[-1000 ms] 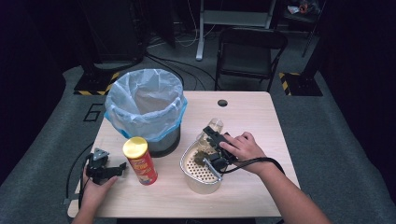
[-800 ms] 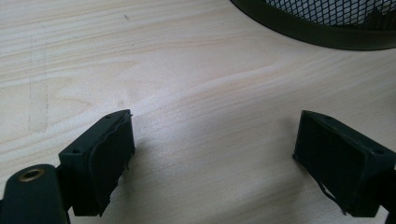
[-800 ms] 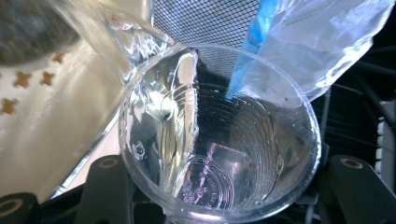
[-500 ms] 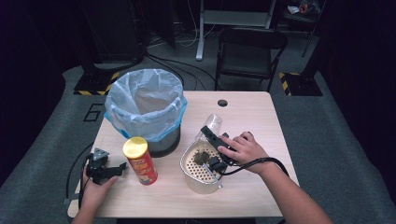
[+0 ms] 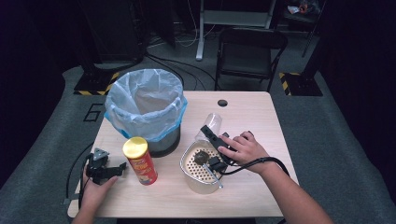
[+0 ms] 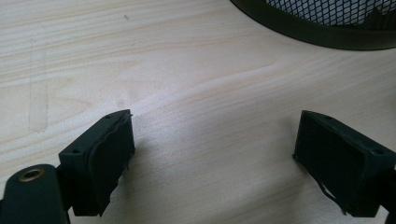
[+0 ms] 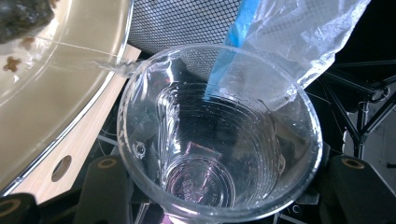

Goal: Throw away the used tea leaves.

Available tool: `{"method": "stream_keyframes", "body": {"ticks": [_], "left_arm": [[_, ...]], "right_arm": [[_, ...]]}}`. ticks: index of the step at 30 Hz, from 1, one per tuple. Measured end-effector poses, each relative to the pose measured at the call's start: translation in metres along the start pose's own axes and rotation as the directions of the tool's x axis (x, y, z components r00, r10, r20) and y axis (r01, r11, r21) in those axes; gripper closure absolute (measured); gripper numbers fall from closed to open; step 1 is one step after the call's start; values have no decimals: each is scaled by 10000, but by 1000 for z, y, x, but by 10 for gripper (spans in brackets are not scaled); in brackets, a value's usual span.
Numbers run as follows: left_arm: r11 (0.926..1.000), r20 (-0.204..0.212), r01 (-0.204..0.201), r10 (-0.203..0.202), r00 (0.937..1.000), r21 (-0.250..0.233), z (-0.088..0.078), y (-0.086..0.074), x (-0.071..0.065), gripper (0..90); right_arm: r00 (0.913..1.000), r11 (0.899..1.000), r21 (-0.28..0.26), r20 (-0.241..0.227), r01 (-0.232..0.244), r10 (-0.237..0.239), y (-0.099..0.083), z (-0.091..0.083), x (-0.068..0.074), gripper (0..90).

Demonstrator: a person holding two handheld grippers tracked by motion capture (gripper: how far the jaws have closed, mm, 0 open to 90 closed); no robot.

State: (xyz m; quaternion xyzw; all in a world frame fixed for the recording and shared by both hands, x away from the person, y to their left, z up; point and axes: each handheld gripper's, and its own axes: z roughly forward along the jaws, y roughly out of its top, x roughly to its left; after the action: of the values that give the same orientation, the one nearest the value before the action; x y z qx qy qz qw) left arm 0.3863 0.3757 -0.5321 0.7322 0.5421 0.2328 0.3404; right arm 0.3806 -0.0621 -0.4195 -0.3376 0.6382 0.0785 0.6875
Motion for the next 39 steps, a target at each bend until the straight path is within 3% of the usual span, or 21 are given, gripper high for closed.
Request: {"method": "stream_keyframes", "body": {"ticks": [7,9,10,13,14,15,21,22,27,33,37,38,39], "left_arm": [[10000,0,-5,5,10000,5,0,0,0,115],[10000,-6,-4,4,10000,2,0,0,0,115],[10000,5,3,-3,10000,-30,0,0,0,115],[10000,6,1,-1,10000,-25,0,0,0,114],[10000,-1,-2,2,10000,-18,0,0,0,115],[10000,-1,-2,2,10000,-18,0,0,0,114],[10000,3,2,-2,10000,-25,0,0,0,114],[10000,4,-1,1,10000,-23,0,0,0,114],[10000,-6,-4,4,10000,3,0,0,0,114],[10000,-2,-5,5,10000,3,0,0,0,114],[10000,0,1,-1,10000,-22,0,0,0,114],[10000,-1,-3,3,10000,2,0,0,0,114],[10000,-6,-6,6,10000,2,0,0,0,114]], "right_arm": [[9999,10000,76,-89,-52,53,0,0,1,402],[9997,9997,-25,67,232,-232,0,2,-2,401],[9999,10000,50,143,65,-66,-1,1,-1,402],[9996,9999,30,227,169,-170,-1,1,-3,402],[9993,9998,158,354,-125,119,-1,-1,0,402],[9993,9998,158,354,-125,119,-1,-1,0,402],[9995,9999,135,300,-26,22,-1,-1,-1,402],[9991,9997,81,363,229,-231,-1,-1,-4,402],[9988,9998,38,444,181,-183,0,-2,-4,401],[9982,9999,161,606,-9,-1,1,-2,-5,399],[9975,9993,149,614,-346,336,1,-2,-8,397],[9958,9974,139,607,-701,692,1,-2,-7,397],[9963,9980,96,601,-617,610,1,-2,-10,397]]}}
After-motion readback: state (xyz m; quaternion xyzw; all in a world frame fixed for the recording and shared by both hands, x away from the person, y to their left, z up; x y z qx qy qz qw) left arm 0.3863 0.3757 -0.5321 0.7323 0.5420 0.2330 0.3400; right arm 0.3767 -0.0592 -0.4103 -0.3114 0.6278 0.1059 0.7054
